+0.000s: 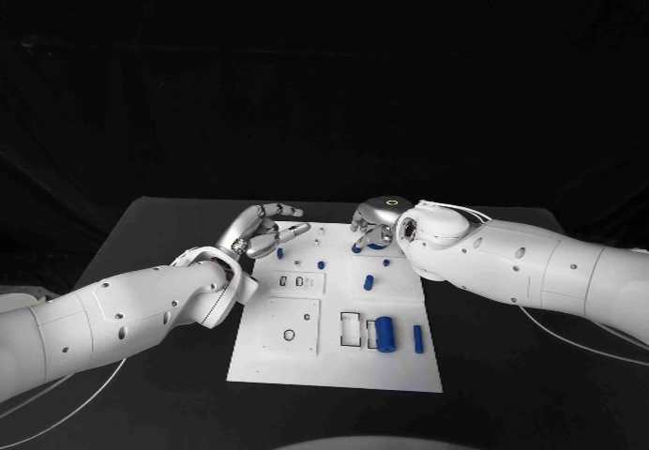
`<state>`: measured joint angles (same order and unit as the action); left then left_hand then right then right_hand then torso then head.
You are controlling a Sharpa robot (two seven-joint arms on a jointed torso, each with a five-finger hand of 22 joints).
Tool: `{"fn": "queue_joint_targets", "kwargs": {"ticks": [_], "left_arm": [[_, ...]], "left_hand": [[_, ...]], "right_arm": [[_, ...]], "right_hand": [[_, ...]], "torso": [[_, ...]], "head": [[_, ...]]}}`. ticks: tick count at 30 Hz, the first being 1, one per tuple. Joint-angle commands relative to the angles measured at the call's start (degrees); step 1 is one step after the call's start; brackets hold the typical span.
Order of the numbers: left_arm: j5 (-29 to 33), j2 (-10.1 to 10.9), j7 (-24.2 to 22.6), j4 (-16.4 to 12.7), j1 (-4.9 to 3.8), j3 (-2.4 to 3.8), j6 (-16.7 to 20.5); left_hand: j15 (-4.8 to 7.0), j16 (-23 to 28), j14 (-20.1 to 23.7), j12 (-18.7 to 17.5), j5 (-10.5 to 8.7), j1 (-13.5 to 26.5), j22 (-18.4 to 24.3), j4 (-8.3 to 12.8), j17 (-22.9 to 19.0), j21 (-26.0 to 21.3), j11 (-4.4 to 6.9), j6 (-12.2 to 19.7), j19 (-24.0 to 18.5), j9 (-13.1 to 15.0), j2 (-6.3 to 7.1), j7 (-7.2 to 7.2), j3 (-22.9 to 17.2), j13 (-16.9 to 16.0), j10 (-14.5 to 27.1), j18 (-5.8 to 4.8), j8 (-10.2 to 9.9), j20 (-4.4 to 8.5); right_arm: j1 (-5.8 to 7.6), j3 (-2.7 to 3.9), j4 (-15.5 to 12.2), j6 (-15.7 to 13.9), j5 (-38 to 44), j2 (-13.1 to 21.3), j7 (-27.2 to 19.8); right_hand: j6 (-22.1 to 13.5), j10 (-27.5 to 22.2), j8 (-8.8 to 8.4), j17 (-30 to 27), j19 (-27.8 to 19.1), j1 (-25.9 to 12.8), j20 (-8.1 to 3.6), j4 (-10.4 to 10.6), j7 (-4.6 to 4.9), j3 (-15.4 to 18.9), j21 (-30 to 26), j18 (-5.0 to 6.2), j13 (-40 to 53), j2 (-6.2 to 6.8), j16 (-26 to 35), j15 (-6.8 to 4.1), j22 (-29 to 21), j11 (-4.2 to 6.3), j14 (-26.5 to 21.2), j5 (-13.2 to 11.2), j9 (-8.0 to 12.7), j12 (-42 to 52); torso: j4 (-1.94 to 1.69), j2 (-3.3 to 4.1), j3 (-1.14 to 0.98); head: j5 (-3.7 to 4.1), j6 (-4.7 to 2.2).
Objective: Assemble the parts on the task board
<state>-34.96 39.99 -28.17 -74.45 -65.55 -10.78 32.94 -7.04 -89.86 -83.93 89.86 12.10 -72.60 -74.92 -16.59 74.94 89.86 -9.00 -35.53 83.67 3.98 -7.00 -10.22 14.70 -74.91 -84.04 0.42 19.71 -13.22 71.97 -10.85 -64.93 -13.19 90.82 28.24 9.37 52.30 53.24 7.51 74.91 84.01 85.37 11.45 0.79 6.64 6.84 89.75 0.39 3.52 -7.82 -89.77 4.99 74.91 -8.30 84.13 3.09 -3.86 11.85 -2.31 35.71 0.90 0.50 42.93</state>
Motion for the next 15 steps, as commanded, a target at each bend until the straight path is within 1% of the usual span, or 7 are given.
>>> {"fn": "queue_joint_targets", "kwargs": {"ticks": [1,2,3,5,9,15], "left_arm": [[-0.33,-0.02,-1.01,-0.18,-0.07,0.06,0.24],[-0.33,-0.02,-1.03,-0.16,-0.07,0.07,0.25],[-0.33,-0.02,-1.05,-0.14,-0.07,0.07,0.25],[-0.33,-0.01,-1.10,-0.12,-0.07,0.07,0.26],[-0.33,0.05,-1.06,-0.15,-0.07,0.07,0.21],[-0.33,0.13,-1.10,-0.06,-0.06,0.07,0.24]], "left_hand": [[0.51,-0.14,-6.07,0.14,0.23,-0.52,-14.86,-0.05,15.06,0.09,0.28,-0.48,5.96,-0.04,-0.25,-2.00,0.10,-15.09,-5.96,-0.35,-0.31,0.04],[0.52,-0.14,-6.07,0.14,0.23,-0.53,-14.85,-0.05,15.06,0.08,0.28,-0.48,5.93,-0.04,-0.26,-1.99,0.10,-15.09,-5.96,-0.34,-0.31,0.04],[0.52,-0.14,-6.07,0.14,0.23,-0.56,-14.79,-0.04,15.06,0.07,0.28,-0.49,5.84,-0.05,-0.29,-1.99,0.10,-15.09,-5.96,-0.33,-0.33,0.05],[0.52,-0.14,-6.07,0.14,0.24,-0.56,-14.78,-0.04,15.06,0.07,0.28,-0.49,5.83,-0.05,-0.29,-1.99,0.09,-15.09,-5.96,-0.32,-0.33,0.05],[0.53,-0.14,-6.07,0.14,0.25,-0.63,-14.58,-0.04,15.06,0.01,0.29,-0.51,5.47,-0.05,-0.35,-1.98,0.09,-15.09,-5.96,-0.26,-0.37,0.06],[0.55,-0.14,-6.07,0.14,0.28,-0.71,-14.61,-0.04,15.06,0.02,0.30,-0.53,5.52,-0.05,-0.42,-1.98,0.08,-15.09,-5.96,-0.27,-0.42,0.07]], "right_arm": [[-0.24,0.02,0.57,2.52,1.62,-0.41,0.72],[-0.33,0.02,0.70,2.60,1.62,-0.51,0.71],[-0.40,0.02,0.78,2.68,1.63,-0.57,0.72],[-0.55,0.02,0.95,2.92,1.64,-0.72,0.81],[-0.86,0.02,1.38,3.70,1.65,-1.02,1.28],[-1.40,0.02,2.29,3.71,1.49,-1.59,1.72]], "right_hand": [[0.11,-0.13,-0.19,15.09,5.99,0.26,-0.39,0.04,-0.20,-0.23,0.25,-0.39,-0.04,-0.34,-0.23,-0.42,15.09,0.18,5.87,-0.31,0.04,-0.34],[0.13,-0.13,-0.21,15.09,5.99,0.26,-0.41,0.05,-0.20,-0.24,0.25,-0.39,-0.03,-0.35,-0.23,-0.44,15.09,0.19,5.87,-0.31,0.04,-0.39],[0.13,-0.13,-0.21,15.09,5.99,0.26,-0.41,0.05,-0.20,-0.24,0.25,-0.39,-0.03,-0.35,-0.23,-0.44,15.09,0.19,5.87,-0.31,0.04,-0.39],[0.15,-0.12,-0.23,15.09,5.99,0.26,-0.43,0.05,-0.19,-0.26,0.25,-0.39,-0.03,-0.37,-0.23,-0.46,15.09,0.21,5.87,-0.31,0.04,-0.44],[0.21,-0.08,-0.30,15.09,5.99,0.33,-0.48,0.04,-0.19,-0.36,0.25,-0.39,-0.02,-0.49,-0.23,-0.52,15.09,0.26,5.87,-0.30,0.03,-0.58],[0.28,0.04,-0.53,15.09,5.99,0.52,-0.60,-0.01,-0.23,-0.66,0.25,-0.39,0.00,-0.84,-0.23,-0.62,15.09,0.33,5.87,-0.28,0.03,-0.93]], "torso": [[0.02,-0.05,0.04],[0.07,-0.08,0.01],[0.05,-0.12,0.02],[-0.03,-0.11,-0.05],[0.05,-0.08,-0.06],[0.13,-0.09,-0.12]], "head": [[0.43,-0.18],[0.39,-0.07],[0.37,-0.02],[0.40,0.09],[0.40,0.29],[0.59,0.33]]}}
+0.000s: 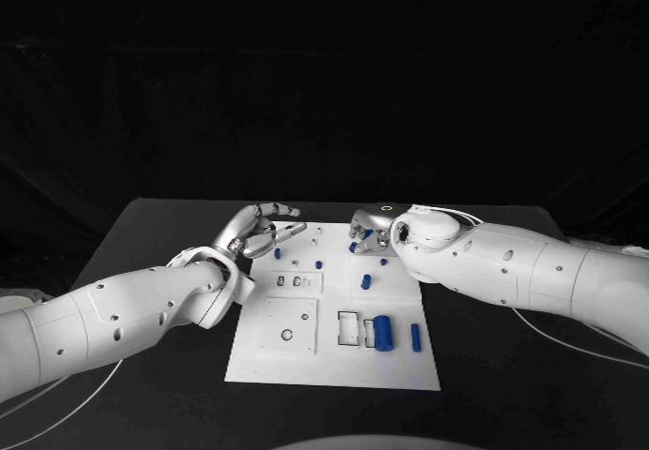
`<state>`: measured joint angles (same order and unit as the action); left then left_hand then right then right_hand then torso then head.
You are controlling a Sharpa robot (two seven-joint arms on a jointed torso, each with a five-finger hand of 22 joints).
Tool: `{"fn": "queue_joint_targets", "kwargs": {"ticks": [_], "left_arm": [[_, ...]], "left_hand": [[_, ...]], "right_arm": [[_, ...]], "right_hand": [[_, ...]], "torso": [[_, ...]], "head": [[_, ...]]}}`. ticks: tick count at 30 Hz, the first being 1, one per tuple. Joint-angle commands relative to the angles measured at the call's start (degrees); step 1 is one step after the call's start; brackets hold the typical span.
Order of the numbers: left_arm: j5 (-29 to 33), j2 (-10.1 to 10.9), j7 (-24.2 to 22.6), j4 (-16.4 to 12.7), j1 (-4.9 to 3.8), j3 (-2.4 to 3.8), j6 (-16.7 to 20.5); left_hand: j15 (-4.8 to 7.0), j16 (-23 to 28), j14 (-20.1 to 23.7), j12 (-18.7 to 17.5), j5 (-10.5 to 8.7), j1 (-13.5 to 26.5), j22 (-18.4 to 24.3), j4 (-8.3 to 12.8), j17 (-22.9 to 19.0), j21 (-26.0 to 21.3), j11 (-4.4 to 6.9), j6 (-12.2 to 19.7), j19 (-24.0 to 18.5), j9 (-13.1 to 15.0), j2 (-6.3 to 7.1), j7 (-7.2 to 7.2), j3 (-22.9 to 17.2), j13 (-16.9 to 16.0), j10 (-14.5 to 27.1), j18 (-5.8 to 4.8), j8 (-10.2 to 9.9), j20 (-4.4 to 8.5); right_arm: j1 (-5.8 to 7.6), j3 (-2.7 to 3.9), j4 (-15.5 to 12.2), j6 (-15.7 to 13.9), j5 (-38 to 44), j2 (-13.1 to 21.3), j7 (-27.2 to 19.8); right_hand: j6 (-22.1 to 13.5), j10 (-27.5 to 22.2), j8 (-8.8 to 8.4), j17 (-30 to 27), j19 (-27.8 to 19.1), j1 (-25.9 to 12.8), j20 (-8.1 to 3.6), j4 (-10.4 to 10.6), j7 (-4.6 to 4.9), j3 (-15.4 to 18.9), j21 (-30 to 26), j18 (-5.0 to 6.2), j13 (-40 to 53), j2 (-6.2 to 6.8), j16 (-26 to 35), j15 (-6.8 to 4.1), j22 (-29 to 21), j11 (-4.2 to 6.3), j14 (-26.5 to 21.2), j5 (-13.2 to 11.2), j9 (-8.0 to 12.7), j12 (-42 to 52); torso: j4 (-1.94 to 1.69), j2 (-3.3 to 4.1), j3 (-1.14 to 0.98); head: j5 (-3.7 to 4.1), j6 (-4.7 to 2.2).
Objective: Assemble the parts on the task board
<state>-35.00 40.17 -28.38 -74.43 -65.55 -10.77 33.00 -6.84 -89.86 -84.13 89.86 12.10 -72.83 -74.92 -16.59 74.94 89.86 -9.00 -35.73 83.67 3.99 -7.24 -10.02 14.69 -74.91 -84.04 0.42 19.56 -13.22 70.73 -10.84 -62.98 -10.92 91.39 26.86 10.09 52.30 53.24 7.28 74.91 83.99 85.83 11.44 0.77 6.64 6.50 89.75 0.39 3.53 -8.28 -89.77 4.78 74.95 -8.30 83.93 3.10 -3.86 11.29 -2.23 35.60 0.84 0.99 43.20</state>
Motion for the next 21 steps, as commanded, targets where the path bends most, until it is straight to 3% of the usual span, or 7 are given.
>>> {"fn": "queue_joint_targets", "kwargs": {"ticks": [1,7,21], "left_arm": [[-0.29,-0.04,-0.97,-0.05,-0.06,0.05,0.23],[-0.29,-0.21,-1.11,0.07,-0.04,0.05,0.24],[-0.29,-0.13,-1.12,0.05,-0.03,0.05,0.31]], "left_hand": [[0.35,-0.14,-5.87,0.14,0.28,-0.47,-14.61,-0.04,15.06,0.02,0.30,-0.32,5.52,-0.05,-0.19,-2.19,0.08,-15.09,-5.96,-0.27,-0.27,0.07],[0.36,-0.14,-5.87,0.14,0.30,-0.51,-14.63,-0.04,15.06,0.03,0.31,-0.34,5.56,-0.05,-0.22,-2.18,0.08,-15.09,-5.96,-0.28,-0.28,0.07],[0.38,-0.14,-5.87,0.14,0.38,-0.61,-14.62,-0.04,15.06,0.02,0.33,-0.42,5.54,-0.04,-0.28,-2.16,0.09,-15.09,-5.96,-0.28,-0.33,0.09]], "right_arm": [[-0.23,0.01,0.50,1.44,0.90,-0.33,1.05],[-0.48,0.01,1.09,1.46,0.86,-0.85,1.06],[-0.66,0.01,2.06,1.56,0.86,-1.68,0.61]], "right_hand": [[0.27,0.07,-0.32,15.09,6.01,0.08,-0.60,0.01,-0.23,-0.34,0.25,-0.39,0.00,-0.40,-0.23,-0.43,15.05,0.33,6.07,-0.28,0.03,-0.39],[0.36,0.68,-0.64,15.09,6.01,0.27,-0.80,-0.06,-0.30,-0.65,0.25,-0.39,0.03,-0.67,-0.23,-0.68,15.05,0.56,6.07,-0.28,0.03,-0.69],[0.83,2.01,-1.34,15.09,6.01,0.39,-1.90,0.08,-0.13,-1.30,0.25,-0.39,-0.01,-1.25,-0.23,-1.95,15.05,1.61,6.07,-0.28,-0.02,-1.79]], "torso": [[-0.01,0.08,-0.05],[-0.05,0.05,0.04],[-0.13,0.07,0.03]], "head": [[0.18,0.12],[0.39,0.64],[0.17,0.72]]}}
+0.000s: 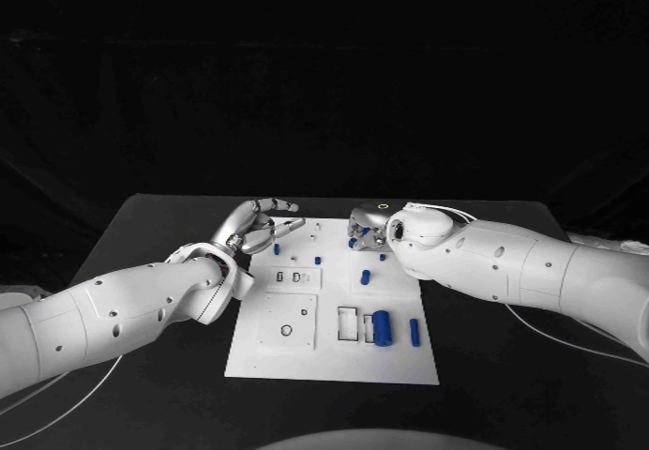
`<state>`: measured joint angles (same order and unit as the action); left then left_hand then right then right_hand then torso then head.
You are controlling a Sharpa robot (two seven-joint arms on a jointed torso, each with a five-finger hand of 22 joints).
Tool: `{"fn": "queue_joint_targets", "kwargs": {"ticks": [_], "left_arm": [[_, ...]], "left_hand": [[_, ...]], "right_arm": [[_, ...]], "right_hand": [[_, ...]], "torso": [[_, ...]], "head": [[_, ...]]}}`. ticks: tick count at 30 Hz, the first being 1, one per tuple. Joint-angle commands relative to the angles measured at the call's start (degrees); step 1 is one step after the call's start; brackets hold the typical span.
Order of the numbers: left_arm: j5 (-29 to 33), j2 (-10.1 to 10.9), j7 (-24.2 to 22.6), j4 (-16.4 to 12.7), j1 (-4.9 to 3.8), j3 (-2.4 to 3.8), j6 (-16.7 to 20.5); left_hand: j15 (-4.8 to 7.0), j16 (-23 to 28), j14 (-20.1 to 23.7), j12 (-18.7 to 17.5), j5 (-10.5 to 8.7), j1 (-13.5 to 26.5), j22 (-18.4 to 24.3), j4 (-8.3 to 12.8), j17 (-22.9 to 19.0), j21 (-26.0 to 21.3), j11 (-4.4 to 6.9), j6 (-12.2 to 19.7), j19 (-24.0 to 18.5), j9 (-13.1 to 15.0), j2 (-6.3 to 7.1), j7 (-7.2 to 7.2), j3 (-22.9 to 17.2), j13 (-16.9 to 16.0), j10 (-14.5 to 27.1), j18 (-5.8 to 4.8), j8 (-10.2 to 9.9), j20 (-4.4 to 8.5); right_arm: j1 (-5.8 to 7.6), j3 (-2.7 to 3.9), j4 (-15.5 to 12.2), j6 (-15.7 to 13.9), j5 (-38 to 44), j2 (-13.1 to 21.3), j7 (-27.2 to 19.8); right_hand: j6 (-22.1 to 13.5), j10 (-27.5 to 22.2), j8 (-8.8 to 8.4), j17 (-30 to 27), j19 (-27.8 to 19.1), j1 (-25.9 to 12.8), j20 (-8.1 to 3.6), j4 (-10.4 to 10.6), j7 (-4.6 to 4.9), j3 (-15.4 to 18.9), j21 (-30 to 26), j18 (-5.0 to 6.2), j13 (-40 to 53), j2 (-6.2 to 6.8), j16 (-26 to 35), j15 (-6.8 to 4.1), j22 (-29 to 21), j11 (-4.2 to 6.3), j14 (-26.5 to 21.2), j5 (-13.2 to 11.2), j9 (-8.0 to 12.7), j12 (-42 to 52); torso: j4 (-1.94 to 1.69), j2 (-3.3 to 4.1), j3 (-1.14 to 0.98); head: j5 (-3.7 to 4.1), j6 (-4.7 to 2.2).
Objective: Assemble the parts on the task board
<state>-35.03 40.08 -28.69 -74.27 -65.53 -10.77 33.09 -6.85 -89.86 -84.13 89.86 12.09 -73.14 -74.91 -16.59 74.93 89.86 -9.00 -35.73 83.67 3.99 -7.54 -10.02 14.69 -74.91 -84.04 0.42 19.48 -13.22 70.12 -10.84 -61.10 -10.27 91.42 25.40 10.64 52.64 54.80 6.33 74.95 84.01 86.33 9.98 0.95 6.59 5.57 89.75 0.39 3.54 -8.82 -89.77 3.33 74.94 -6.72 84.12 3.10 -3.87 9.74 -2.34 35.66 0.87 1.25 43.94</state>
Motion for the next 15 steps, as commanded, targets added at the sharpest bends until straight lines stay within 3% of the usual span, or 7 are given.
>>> {"fn": "queue_joint_targets", "kwargs": {"ticks": [1,10,15], "left_arm": [[-0.26,-0.02,-0.80,-0.11,-0.05,0.05,0.24],[-0.26,-0.12,-0.80,-0.07,-0.05,0.05,0.21],[-0.26,-0.12,-0.78,-0.11,-0.05,0.05,0.32]], "left_hand": [[0.38,-0.14,-5.87,0.14,0.38,-0.31,-14.63,-0.04,15.07,0.02,0.33,-0.42,5.54,-0.04,0.02,-2.16,0.09,-15.09,-5.96,-0.27,-0.26,0.09],[0.38,-0.14,-5.87,0.14,0.38,-0.31,-14.63,-0.04,15.07,0.02,0.33,-0.42,5.54,-0.04,0.02,-2.16,0.09,-15.09,-5.96,-0.27,-0.26,0.09],[0.39,-0.14,-5.87,0.14,0.42,-0.35,-14.62,-0.05,15.07,0.02,0.34,-0.47,5.54,-0.04,-0.01,-2.15,0.11,-15.09,-5.96,-0.27,-0.28,0.10]], "right_arm": [[-0.06,0.00,0.27,1.00,0.83,-0.29,0.03],[-0.14,0.00,1.01,1.85,0.83,-0.96,0.12],[-0.16,0.00,1.46,2.48,0.83,-1.27,0.29]], "right_hand": [[0.56,0.55,-0.42,15.05,5.99,-0.08,-0.55,-0.09,-0.06,-0.42,0.25,-0.39,-0.02,-0.74,-0.23,-0.61,15.06,0.13,5.88,-0.28,-0.02,-0.34],[0.82,1.18,-0.78,15.05,5.99,-0.04,-1.25,0.01,0.15,-0.72,0.25,-0.39,-0.02,-0.87,-0.23,-1.29,15.06,0.72,5.88,-0.29,-0.03,-1.02],[1.04,1.63,-0.85,15.05,5.99,-0.03,-1.48,0.08,0.17,-0.85,0.25,-0.39,-0.01,-0.97,-0.23,-1.51,15.06,0.93,5.88,-0.28,-0.06,-1.20]], "torso": [[-0.01,0.01,0.01],[-0.05,0.01,0.01],[-0.04,-0.03,0.03]], "head": [[-0.10,0.03],[-0.55,0.20],[-0.34,0.41]]}}
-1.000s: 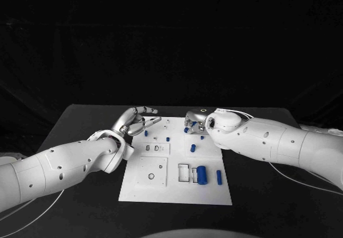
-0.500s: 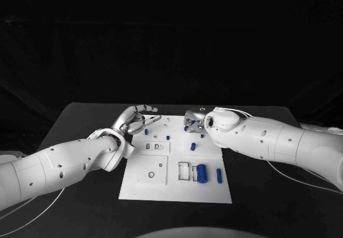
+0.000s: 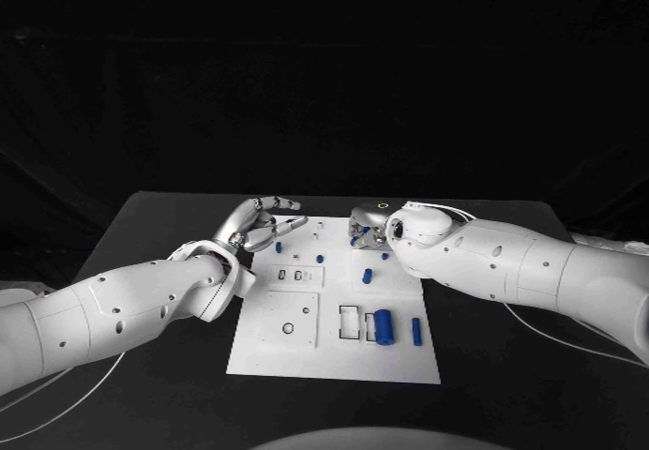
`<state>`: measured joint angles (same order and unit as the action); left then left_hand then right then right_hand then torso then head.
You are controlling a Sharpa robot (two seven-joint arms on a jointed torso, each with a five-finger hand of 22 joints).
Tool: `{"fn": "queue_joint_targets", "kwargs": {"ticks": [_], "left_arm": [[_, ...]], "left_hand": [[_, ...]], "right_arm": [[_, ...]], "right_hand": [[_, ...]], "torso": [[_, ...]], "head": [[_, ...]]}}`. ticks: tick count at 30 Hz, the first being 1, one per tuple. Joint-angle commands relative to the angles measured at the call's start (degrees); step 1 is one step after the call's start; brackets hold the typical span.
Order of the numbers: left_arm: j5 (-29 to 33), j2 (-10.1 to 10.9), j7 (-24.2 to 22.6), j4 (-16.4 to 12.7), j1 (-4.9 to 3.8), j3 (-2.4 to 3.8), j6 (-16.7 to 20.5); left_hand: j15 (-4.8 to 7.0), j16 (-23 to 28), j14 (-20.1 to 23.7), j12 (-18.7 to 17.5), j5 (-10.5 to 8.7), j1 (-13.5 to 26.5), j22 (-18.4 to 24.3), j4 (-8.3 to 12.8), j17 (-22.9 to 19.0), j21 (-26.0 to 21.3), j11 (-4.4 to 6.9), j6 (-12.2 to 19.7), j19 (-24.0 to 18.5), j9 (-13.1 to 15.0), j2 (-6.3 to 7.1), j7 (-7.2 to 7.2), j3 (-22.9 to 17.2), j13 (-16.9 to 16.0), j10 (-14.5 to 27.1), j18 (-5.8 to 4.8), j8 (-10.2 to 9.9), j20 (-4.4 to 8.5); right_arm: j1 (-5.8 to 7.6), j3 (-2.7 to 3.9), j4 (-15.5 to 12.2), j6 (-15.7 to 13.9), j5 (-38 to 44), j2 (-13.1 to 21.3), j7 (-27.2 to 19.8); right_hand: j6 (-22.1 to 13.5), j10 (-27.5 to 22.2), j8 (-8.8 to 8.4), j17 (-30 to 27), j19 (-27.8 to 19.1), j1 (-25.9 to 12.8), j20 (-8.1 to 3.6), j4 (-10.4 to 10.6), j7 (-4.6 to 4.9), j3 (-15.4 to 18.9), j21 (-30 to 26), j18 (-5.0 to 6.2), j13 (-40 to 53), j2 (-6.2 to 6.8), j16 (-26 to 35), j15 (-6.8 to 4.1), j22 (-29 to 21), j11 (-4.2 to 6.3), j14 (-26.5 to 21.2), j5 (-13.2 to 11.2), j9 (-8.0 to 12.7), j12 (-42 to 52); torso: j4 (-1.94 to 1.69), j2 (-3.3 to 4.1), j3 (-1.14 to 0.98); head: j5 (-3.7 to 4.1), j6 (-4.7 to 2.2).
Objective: Assemble the parts on the task board
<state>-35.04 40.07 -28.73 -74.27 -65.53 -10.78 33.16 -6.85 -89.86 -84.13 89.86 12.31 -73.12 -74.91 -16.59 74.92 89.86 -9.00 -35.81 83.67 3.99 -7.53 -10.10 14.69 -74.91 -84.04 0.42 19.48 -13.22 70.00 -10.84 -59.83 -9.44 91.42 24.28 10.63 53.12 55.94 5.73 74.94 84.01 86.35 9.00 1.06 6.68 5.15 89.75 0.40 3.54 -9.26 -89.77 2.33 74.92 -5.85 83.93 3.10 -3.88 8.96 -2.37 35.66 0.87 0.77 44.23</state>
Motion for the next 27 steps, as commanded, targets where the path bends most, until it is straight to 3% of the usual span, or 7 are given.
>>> {"fn": "queue_joint_targets", "kwargs": {"ticks": [1,13,22,27], "left_arm": [[-0.25,-0.12,-0.73,-0.12,-0.06,0.05,0.25],[-0.25,0.04,-0.73,-0.26,-0.06,0.05,0.37],[-0.25,0.10,-0.76,-0.33,-0.06,0.05,0.42],[-0.25,0.22,-0.76,-0.43,-0.07,0.05,0.49]], "left_hand": [[0.39,-0.14,-5.87,0.14,0.20,-0.37,-14.62,-0.05,15.08,0.02,0.35,-0.39,5.54,-0.04,-0.02,-2.07,0.11,-15.09,-5.96,-0.27,-0.28,0.10],[0.39,-0.14,-5.87,0.14,0.20,-0.37,-14.62,-0.05,15.08,0.02,0.35,-0.39,5.54,-0.04,-0.02,-2.07,0.11,-15.09,-5.96,-0.27,-0.28,0.10],[0.39,-0.14,-5.87,0.14,0.20,-0.37,-14.62,-0.05,15.08,0.02,0.35,-0.39,5.54,-0.04,-0.02,-2.07,0.11,-15.09,-5.96,-0.27,-0.28,0.10],[0.39,-0.14,-5.87,0.14,0.20,-0.37,-14.62,-0.05,15.08,0.02,0.35,-0.39,5.54,-0.04,-0.02,-2.07,0.11,-15.09,-5.96,-0.27,-0.28,0.10]], "right_arm": [[-0.04,0.00,0.26,1.75,0.83,-0.19,0.34],[-0.07,0.00,0.46,2.63,0.83,-0.37,1.10],[-0.20,0.00,0.29,1.64,0.87,-0.41,0.69],[-0.44,0.00,0.44,0.70,0.88,-0.51,0.52]], "right_hand": [[0.67,0.65,-0.26,15.06,5.99,-0.02,-0.59,-0.01,0.10,-0.50,0.25,-0.40,-0.01,-0.59,-0.23,-0.59,15.08,0.14,6.07,-0.29,-0.07,-0.49],[2.62,3.64,-0.04,15.06,5.99,0.86,-1.63,-0.05,0.29,-1.67,0.25,-0.40,-0.01,-1.38,-0.23,-1.61,15.08,1.16,6.07,-0.30,-0.31,-1.12],[6.20,7.56,1.12,15.06,5.99,1.68,-2.79,-0.22,-0.83,-2.72,0.25,-0.40,-0.04,-1.59,-0.23,-2.86,15.08,2.66,6.07,-0.31,-0.82,-1.64],[7.08,8.76,1.29,15.06,5.99,1.81,-3.21,-0.21,-1.05,-3.04,0.25,-0.40,-0.07,-1.51,-0.23,-3.22,15.08,2.93,6.07,-0.31,-0.92,-2.08]], "torso": [[-0.01,-0.03,0.04],[0.02,-0.03,-0.01],[0.03,-0.03,-0.02],[-0.01,0.03,-0.02]], "head": [[0.16,0.14],[-0.13,0.19],[-0.10,0.19],[-0.22,0.24]]}}
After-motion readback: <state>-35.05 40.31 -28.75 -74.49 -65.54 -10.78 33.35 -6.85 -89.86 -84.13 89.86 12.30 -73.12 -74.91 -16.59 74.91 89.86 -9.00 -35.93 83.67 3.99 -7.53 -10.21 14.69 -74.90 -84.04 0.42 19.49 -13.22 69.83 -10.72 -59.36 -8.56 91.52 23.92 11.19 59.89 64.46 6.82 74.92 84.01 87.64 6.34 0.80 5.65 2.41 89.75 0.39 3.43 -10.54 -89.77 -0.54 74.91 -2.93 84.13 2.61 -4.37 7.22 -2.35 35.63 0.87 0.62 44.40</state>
